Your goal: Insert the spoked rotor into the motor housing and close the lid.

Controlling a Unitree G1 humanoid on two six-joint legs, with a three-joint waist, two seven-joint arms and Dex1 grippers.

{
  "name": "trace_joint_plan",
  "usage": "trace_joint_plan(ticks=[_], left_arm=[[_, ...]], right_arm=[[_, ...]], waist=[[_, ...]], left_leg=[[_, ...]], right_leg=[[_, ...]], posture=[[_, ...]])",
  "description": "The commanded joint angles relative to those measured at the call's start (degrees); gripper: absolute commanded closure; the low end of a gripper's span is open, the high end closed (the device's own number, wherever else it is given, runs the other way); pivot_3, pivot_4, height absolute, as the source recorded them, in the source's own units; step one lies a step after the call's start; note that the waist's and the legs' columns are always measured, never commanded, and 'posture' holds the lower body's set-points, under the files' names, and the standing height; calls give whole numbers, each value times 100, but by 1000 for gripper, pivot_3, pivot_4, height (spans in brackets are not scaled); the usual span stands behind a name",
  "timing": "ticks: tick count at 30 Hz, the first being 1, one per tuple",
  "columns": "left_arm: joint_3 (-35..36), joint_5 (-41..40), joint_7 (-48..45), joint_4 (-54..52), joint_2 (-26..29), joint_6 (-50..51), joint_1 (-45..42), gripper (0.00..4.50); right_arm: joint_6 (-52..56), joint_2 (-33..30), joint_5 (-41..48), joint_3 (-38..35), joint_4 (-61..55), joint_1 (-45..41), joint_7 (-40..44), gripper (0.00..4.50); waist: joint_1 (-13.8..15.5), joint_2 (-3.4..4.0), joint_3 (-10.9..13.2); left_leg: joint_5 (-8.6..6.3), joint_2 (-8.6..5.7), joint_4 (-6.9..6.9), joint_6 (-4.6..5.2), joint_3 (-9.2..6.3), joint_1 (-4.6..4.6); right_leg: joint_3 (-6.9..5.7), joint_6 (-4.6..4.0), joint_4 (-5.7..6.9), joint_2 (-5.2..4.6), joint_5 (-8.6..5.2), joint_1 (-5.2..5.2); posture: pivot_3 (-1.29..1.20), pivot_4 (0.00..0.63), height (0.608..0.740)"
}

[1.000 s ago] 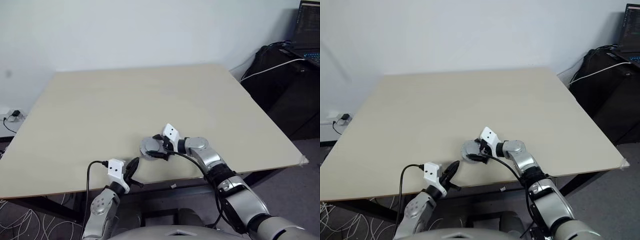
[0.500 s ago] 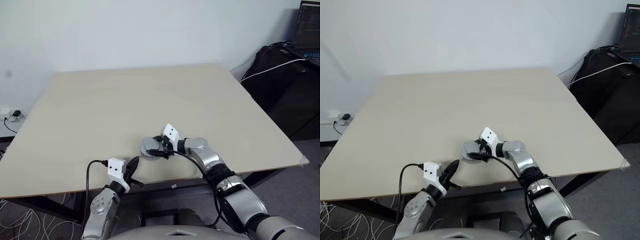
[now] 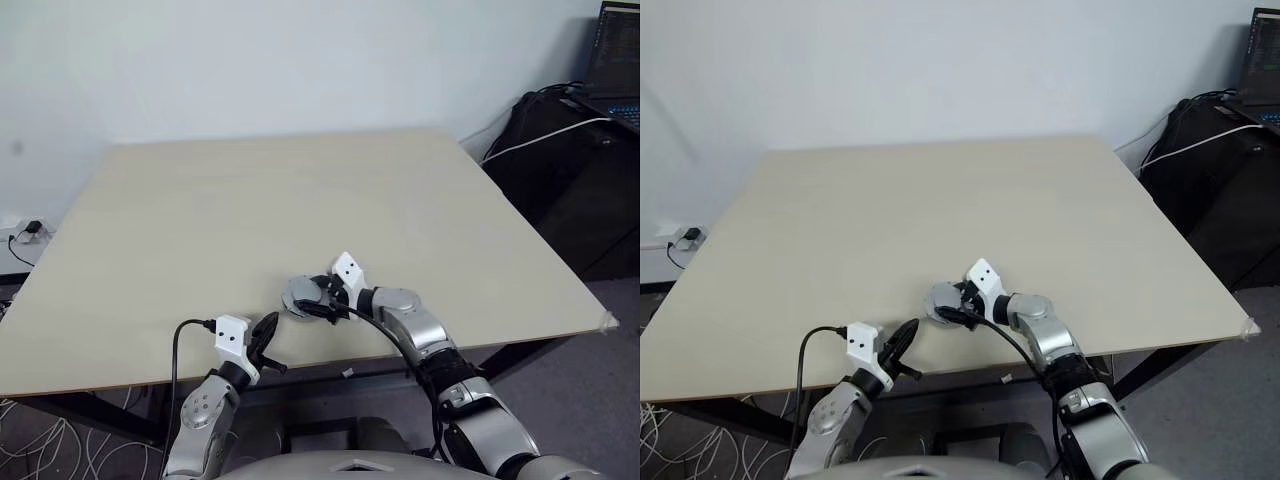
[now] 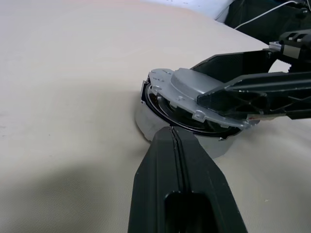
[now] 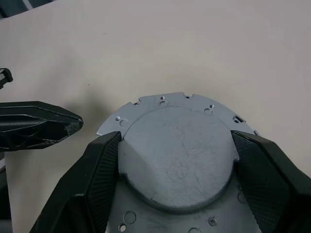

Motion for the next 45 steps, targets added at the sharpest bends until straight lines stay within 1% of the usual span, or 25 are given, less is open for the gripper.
trace_joint_plan(ticks=[1, 7, 24, 39, 45], left_arm=[[-1, -41, -30, -120, -21, -55, -72, 4500], [-9, -39, -13, -149, -43, -52, -54, 4500], [46, -69, -74, 53, -52, -150, -133, 4500], [41, -63, -117, 117, -59, -183, -144, 4500], [21, -46, -115, 76, -75, -180, -102, 4500]], right_arm=[[54, 41, -72, 36, -194, 3, -144, 1248], [121, 105, -228, 95, -179, -40, -457, 1248], [357, 107, -594, 264, -5, -95, -926, 1248], [600, 42, -741, 405, 41, -121, -1006, 1248], [832, 71, -781, 418, 53, -124, -1168, 1248]], waist=[[-1, 0, -1], [-4, 5, -7], [-9, 22, -35], [-14, 26, -44], [-11, 29, -46]], left_leg=[[0, 0, 0, 0, 0, 0], [0, 1, 1, -1, 0, 7], [-13, 1, 2, -24, 0, 39], [-14, 2, 2, -26, 0, 47], [-14, 2, 2, -26, 0, 47]], right_leg=[[0, 0, 0, 0, 0, 0], [0, 4, 1, 0, -2, 7], [1, 14, 2, 0, -6, 37], [2, 17, 8, 0, -5, 42], [3, 16, 6, -1, -6, 42]], posture=[[0, 0, 740], [0, 0, 740], [0, 0, 740], [0, 0, 740], [0, 0, 740]])
